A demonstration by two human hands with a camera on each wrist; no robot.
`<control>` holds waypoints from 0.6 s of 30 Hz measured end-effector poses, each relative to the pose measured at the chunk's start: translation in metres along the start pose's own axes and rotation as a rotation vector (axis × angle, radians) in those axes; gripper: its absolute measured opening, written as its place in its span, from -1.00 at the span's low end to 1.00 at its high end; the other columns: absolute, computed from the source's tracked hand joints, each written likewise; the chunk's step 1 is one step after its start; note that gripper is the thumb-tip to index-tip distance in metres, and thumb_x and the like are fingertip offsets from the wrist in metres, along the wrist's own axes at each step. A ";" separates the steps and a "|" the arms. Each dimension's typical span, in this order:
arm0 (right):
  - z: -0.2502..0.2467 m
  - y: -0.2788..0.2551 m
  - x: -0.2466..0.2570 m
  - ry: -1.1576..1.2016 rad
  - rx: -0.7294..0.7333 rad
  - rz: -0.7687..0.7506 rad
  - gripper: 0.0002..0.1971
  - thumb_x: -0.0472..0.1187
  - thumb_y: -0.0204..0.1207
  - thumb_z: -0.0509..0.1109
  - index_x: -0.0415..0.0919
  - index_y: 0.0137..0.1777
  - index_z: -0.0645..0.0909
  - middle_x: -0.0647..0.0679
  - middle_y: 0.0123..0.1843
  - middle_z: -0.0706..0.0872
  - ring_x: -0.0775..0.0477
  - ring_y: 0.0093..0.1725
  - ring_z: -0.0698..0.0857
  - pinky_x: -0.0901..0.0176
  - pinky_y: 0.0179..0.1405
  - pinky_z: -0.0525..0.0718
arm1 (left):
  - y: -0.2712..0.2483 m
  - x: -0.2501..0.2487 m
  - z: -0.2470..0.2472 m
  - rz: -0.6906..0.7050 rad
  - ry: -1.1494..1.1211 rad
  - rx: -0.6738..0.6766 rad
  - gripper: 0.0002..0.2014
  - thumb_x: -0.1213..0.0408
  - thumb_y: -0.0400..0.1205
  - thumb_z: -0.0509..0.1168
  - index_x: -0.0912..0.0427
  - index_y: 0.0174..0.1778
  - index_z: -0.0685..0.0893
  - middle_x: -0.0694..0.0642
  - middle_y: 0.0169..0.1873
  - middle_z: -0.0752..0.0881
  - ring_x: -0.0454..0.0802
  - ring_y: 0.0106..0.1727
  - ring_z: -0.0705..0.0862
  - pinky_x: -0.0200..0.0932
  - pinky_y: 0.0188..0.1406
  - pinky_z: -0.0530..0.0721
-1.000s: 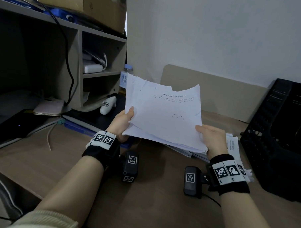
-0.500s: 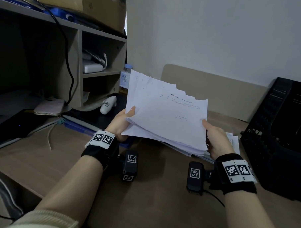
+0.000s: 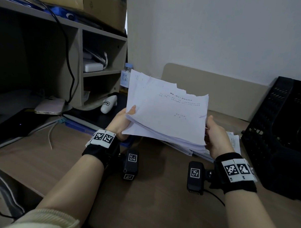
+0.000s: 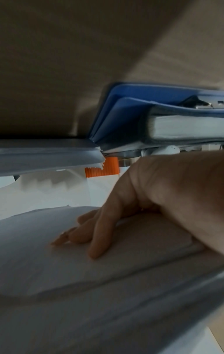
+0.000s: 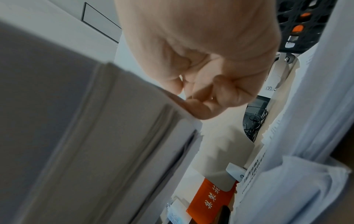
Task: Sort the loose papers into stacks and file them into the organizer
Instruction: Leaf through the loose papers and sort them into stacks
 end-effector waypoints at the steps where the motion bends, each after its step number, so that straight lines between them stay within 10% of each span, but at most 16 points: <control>1: 0.000 0.000 0.000 -0.007 0.006 -0.005 -0.49 0.15 0.61 0.21 -0.32 0.17 0.67 -0.21 0.04 0.80 -0.15 -0.10 0.67 0.03 -0.09 0.49 | 0.000 0.000 0.000 0.000 0.002 -0.002 -0.59 0.11 0.78 0.13 0.30 0.45 0.51 0.32 0.33 0.65 0.23 0.28 0.66 0.11 0.34 0.59; 7: -0.010 -0.001 0.002 0.048 -0.085 -0.054 -0.87 -0.42 0.62 0.28 -0.45 -0.04 0.65 -0.24 -0.16 0.73 -0.05 -0.40 0.70 0.32 -0.45 0.65 | -0.004 -0.005 -0.003 -0.019 0.034 -0.039 -0.63 0.07 0.75 0.18 0.25 0.34 0.60 0.26 0.21 0.75 0.24 0.25 0.72 0.21 0.42 0.56; 10: -0.024 0.006 0.001 0.136 -0.205 -0.077 -0.77 -0.48 0.58 0.27 -0.68 0.13 0.55 -0.38 0.06 0.73 -0.08 -0.37 0.62 0.22 -0.40 0.60 | -0.006 -0.010 -0.003 -0.045 -0.032 -0.094 -0.65 0.06 0.75 0.18 0.17 0.37 0.58 0.26 0.20 0.75 0.23 0.22 0.73 0.24 0.37 0.60; 18: -0.051 0.024 -0.012 0.141 -0.322 0.043 -0.82 -0.44 0.57 0.16 -0.32 -0.25 0.49 -0.18 -0.57 0.45 0.14 -0.81 0.31 0.53 -0.81 0.15 | -0.011 -0.011 0.002 -0.160 -0.339 -0.149 -0.72 0.12 0.76 0.17 0.19 0.28 0.58 0.15 -0.19 0.83 0.03 -0.25 0.82 -0.14 -0.39 0.81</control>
Point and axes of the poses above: each hand's wrist, its own y-axis towards the middle knuckle, its own z-axis out of the palm, x = y × z, the point moved 3 cm from there along y, towards the middle knuckle
